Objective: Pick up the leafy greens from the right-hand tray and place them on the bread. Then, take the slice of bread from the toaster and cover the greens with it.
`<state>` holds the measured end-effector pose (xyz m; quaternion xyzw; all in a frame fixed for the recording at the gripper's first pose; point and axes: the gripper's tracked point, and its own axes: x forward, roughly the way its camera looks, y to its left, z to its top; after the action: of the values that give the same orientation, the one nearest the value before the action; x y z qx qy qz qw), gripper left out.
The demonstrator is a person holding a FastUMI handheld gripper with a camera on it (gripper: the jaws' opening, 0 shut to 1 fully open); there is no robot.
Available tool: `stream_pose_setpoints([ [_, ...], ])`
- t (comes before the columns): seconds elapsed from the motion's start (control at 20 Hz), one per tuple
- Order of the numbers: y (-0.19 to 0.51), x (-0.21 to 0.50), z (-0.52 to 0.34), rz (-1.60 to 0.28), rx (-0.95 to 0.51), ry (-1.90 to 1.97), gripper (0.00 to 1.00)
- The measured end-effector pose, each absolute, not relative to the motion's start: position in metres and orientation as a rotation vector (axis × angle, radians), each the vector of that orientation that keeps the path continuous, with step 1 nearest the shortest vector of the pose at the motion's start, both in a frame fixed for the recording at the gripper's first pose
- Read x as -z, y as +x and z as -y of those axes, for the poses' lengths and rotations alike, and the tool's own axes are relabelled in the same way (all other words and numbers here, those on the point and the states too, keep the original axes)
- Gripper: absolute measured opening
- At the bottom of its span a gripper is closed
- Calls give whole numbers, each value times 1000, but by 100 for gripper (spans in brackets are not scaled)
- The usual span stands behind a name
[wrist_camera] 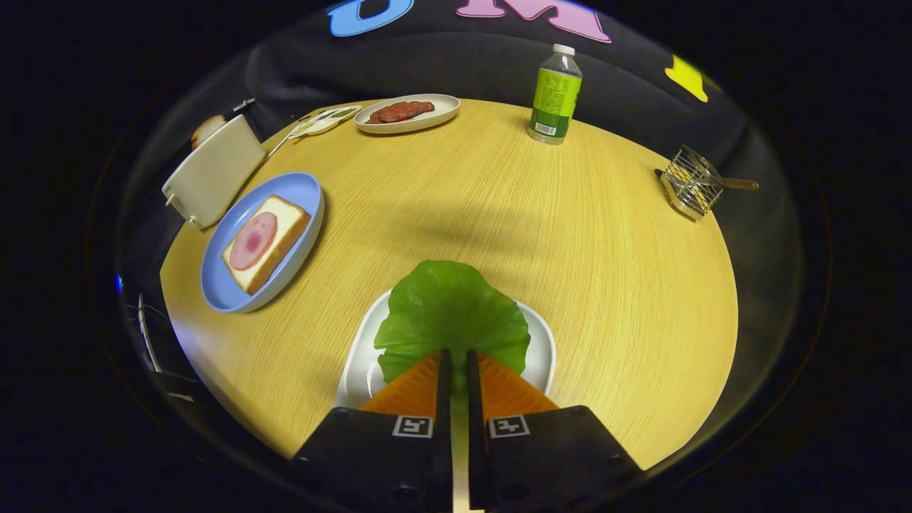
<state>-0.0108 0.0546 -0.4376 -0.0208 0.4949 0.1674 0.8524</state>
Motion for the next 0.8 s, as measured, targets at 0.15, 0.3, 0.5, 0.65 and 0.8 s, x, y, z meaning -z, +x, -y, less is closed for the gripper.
stream_pose_setpoints([
  [0.15, -14, 424, -56, -1042, -352, -51, 6],
  [0.3, -11, 385, -63, -986, -361, -38, 6],
  [0.5, 0, 324, -94, -909, -387, -7, 5],
  [0.65, 10, 282, -138, -859, -424, 34, 5],
  [0.8, 17, 256, -186, -832, -478, 32, 5],
])
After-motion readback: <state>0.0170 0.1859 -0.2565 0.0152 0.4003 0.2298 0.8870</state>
